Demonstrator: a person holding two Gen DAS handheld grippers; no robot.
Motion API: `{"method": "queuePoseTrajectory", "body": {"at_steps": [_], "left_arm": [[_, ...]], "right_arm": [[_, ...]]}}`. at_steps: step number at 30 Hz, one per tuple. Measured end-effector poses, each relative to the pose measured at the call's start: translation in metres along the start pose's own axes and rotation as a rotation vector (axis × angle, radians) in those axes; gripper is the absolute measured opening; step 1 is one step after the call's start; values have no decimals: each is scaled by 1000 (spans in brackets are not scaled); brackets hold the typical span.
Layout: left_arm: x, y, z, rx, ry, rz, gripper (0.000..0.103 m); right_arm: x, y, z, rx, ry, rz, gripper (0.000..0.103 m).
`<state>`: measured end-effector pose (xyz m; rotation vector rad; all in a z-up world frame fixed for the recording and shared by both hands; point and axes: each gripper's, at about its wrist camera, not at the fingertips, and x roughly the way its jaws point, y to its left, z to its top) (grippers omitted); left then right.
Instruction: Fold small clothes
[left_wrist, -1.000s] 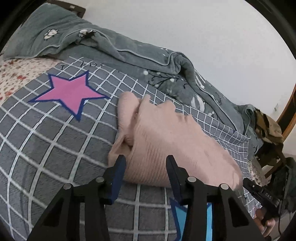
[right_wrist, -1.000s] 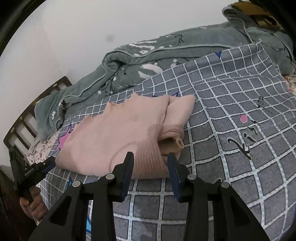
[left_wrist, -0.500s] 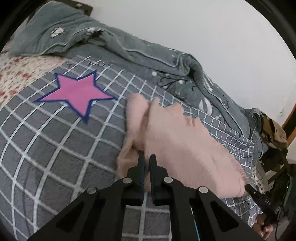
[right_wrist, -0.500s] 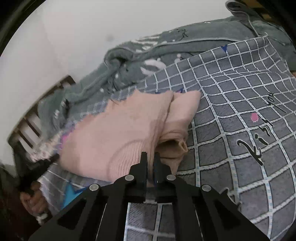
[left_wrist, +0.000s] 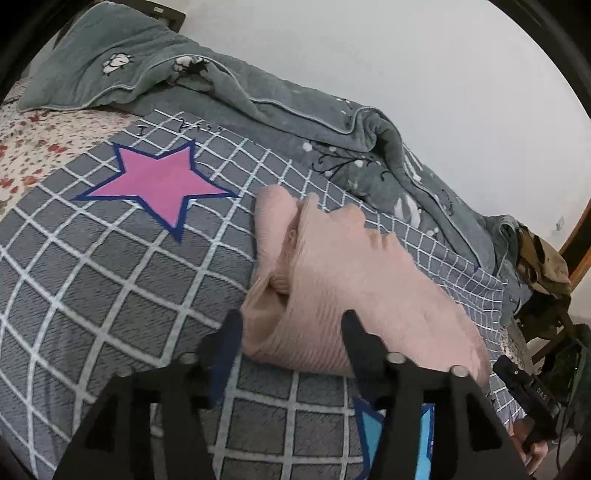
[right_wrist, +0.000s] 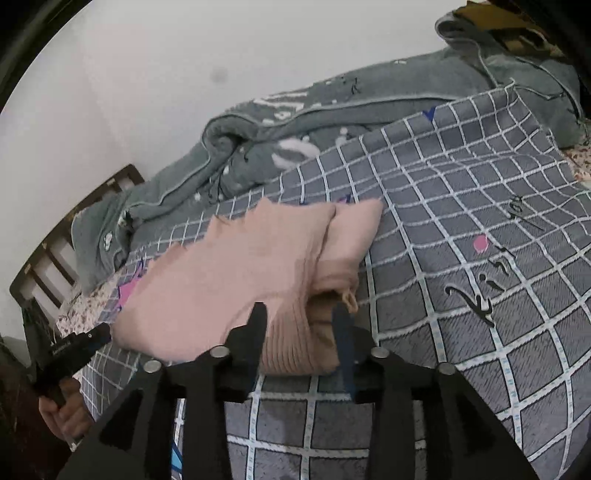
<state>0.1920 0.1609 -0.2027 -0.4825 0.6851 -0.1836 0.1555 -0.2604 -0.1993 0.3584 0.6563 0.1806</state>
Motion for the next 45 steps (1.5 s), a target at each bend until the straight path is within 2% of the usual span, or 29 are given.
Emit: {"method": "queuePoseTrajectory", "body": {"at_steps": [1,5,7,11,13,14,16,18,21,23,27,32,35,37,41,43,45], "left_arm": [[4,0,1,-3,8,-3,55],[25,3,3,-20,32,11,57],[33,5,4,-20,16,29,61],[47,13,8,-38,13,12,61],[51,12,10,-29,9,13,61],[53,12,11,-25,6,16,61],[56,10,12,-20,5,27,62],[59,7,12,-11,-2,38,63],[63,3,14,5,-3,53,63],[66,1,17,8,-2,56,63],[70,1,21,-9,0,51,63],[71,3,23,-22,3,37,60],[70,4,22,-19,12,21,60],[70,3,22,-6,18,20,61],[70,1,21,-6,22,30,61],[70,0,21,-11,27,35,60],[70,-1,20,-15,33,38,60]], "right_arm": [[1,1,1,-1,-7,-7,45],[4,8,3,-19,-52,-43,45],[4,15,2,-53,-84,-59,47],[21,25,1,-133,-97,-122,49],[33,25,0,-160,-89,-186,49],[45,22,1,-167,-57,-244,49],[64,11,5,-129,30,-282,48],[68,-1,9,-64,54,-247,48],[57,-1,16,-48,11,-253,49],[45,17,19,-77,-74,-269,49],[43,71,16,-218,-133,-222,49],[88,135,-3,-434,-61,-218,48],[133,150,-16,-484,83,-337,47],[127,149,-14,-466,57,-331,48],[103,132,-19,-375,57,-238,48],[99,137,-28,-398,55,-237,48],[98,148,-37,-466,50,-276,48]]}}
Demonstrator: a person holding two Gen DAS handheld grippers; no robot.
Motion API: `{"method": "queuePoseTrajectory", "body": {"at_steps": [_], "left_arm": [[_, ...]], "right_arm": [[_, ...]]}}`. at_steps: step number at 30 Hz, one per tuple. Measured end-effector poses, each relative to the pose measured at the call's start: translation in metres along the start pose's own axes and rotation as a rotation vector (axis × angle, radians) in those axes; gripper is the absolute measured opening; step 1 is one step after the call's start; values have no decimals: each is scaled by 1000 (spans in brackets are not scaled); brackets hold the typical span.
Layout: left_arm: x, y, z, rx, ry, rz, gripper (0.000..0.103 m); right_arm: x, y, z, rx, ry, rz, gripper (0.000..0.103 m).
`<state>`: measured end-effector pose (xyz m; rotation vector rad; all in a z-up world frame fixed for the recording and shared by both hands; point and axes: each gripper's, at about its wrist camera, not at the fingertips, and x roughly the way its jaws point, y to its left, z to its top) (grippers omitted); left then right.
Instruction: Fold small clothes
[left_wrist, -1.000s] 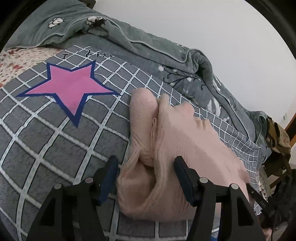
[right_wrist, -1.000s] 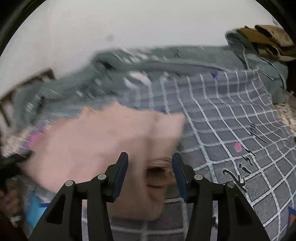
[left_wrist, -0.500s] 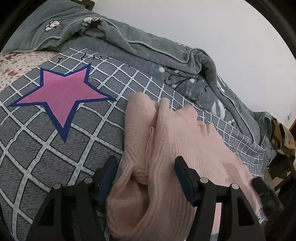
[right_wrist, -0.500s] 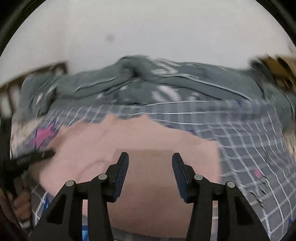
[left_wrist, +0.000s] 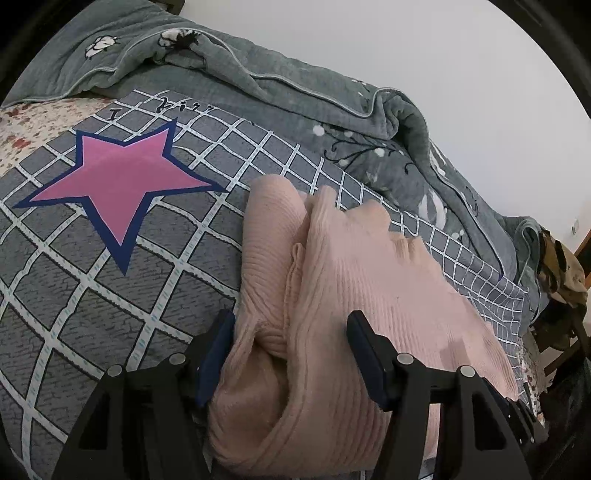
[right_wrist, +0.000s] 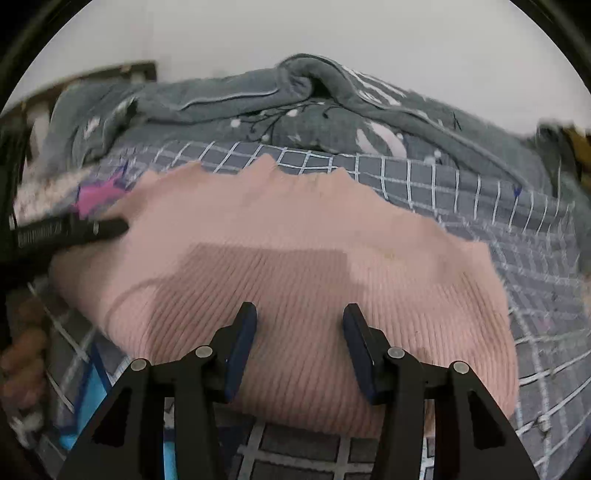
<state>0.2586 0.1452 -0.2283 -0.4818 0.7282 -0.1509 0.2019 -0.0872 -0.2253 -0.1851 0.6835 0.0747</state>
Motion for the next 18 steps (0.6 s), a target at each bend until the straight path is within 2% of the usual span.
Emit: {"method": "queuePoseTrajectory", "body": {"at_steps": [3,5,9,12,14,18], "left_arm": [[1,-3,0,18,7,18,60],[2,-4,-1,32,7,33,58],[5,-9,0,64,3,60,52],[4,-11,0,66,-10,83,41],[0,-16,-2,73,-39,118,26],[-6,-34,1,101,-66,187,21]], "right_arm": [[-5,3,-2,-19,-8,8,48],[-12,-8,-3,13,-14,55,48],[-24,-27,-5,71,-43,94,48],[-30,-38,-7,80,-49,119,48],[-42,-49,-7,81,-84,116,48],[-61,-84,-7,135,-145,127,48]]}}
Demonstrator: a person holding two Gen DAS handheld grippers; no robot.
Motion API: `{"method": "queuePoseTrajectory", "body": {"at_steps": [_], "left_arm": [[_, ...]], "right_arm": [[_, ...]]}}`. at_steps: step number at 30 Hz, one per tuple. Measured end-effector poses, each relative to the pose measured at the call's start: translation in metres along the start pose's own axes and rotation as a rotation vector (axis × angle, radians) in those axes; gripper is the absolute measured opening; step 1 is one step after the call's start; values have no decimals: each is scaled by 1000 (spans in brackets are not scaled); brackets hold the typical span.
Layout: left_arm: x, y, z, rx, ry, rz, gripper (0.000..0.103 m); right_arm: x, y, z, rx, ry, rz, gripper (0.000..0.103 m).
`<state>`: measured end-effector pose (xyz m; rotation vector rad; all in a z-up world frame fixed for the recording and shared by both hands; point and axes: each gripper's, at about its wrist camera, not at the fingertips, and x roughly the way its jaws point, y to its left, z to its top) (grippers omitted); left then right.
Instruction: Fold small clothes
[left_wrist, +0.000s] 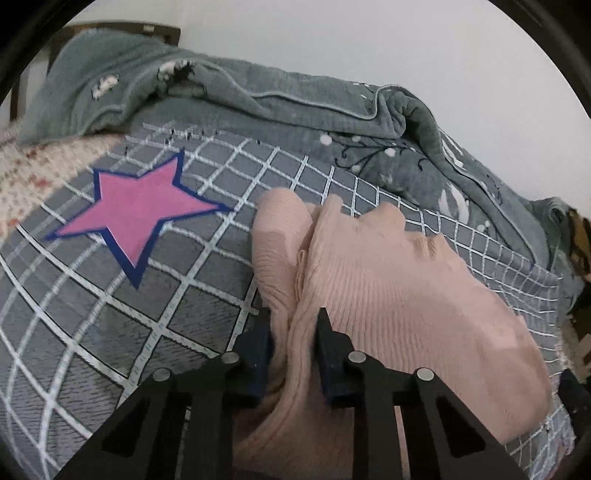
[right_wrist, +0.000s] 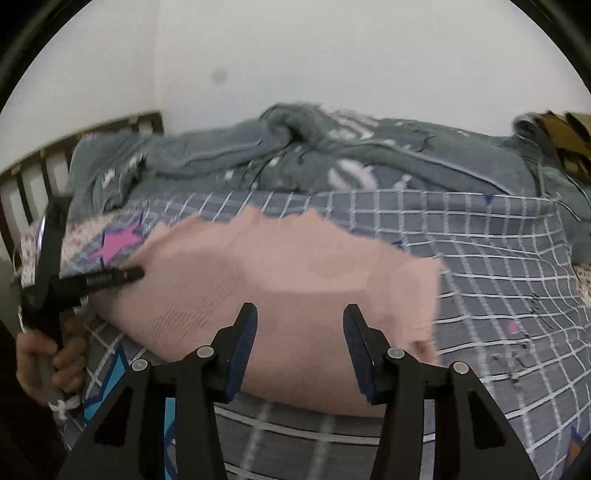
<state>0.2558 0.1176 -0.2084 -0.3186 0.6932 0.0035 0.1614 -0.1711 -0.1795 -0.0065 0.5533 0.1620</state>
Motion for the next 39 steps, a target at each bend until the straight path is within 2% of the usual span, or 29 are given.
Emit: {"method": "queuePoseTrajectory", "body": {"at_steps": [8,14,18,21,24,29,32,35,39], "left_arm": [[-30,-26,25,-35,-10,28,20],[-51,-72,39,44,-24,64,19],[-57,-111,42,92,-19,129,19],[-61,-142,43,126,-7,130,19],[-65,-180,41,176,3,115,19],[-67,-251,28,247,38,31,18],[-62,-281,15,309,47,14,18],[-55,-291,2,357,65,22,19],[-56,-271,-2,338,73,-12,19]], "right_arm": [[-7,-73,-8,130,13,-24,48],[-17,-105,-14,184,2,-31,48],[-28,-124,-16,214,-23,-36,48],[-30,-141,-18,262,-33,-39,48],[-29,-158,-18,326,-37,-23,48],[-30,-171,-19,361,-50,-14,48],[-30,-174,-20,372,-50,3,48],[-29,-171,-22,350,-41,20,48],[-24,-166,-22,322,-34,41,48]]}}
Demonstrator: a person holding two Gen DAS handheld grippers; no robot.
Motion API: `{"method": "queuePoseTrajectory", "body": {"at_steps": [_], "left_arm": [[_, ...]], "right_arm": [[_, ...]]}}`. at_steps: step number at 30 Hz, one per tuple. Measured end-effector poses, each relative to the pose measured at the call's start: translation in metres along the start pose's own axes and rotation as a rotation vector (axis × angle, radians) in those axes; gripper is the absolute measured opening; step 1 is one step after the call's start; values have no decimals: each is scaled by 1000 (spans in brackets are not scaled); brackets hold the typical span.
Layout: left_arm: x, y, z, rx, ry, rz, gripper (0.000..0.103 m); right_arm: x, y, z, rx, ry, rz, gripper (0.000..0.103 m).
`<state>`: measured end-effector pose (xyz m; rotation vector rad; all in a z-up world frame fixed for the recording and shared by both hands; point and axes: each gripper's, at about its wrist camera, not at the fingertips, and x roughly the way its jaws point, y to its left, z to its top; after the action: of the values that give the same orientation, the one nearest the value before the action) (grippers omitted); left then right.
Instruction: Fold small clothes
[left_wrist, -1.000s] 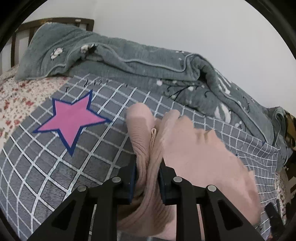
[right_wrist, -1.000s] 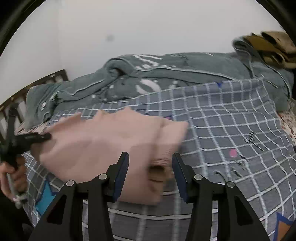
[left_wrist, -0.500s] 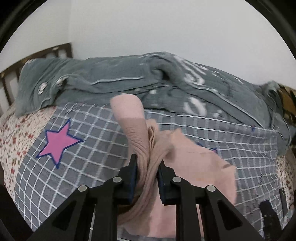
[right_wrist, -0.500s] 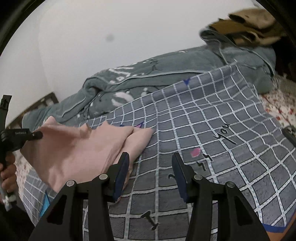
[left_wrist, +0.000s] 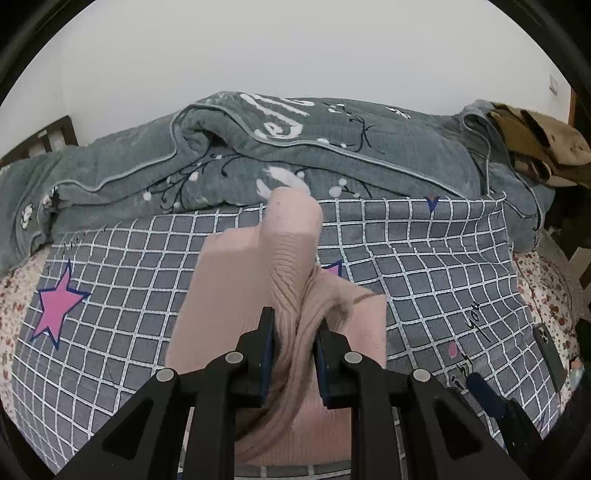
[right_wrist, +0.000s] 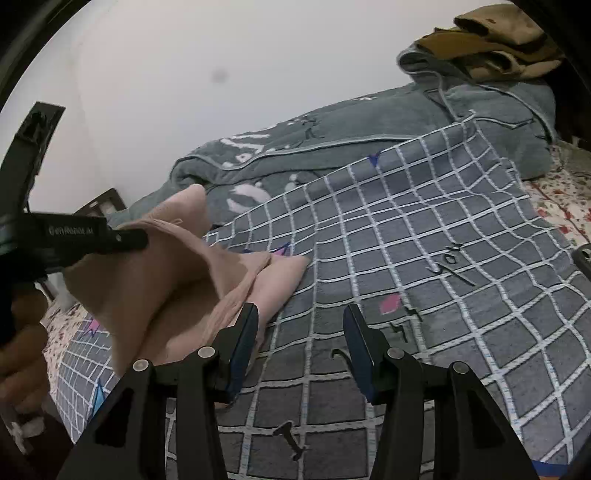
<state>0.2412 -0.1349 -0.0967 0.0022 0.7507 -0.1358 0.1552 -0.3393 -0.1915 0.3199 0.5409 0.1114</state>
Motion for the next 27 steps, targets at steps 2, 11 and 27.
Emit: {"method": "queuePoseTrajectory", "body": {"at_steps": [2,11,27], "left_arm": [[-5,13,-2,-17,-11,-22,19],[-4,42,1,-38,-6,-132,19],[42,29,-4,-9,77,-407,19]], "right_arm": [[6,3,0,7,26,61,48],[48,70,11,-132,52,198,48],[144,50,61,-3,161,228,10]]}}
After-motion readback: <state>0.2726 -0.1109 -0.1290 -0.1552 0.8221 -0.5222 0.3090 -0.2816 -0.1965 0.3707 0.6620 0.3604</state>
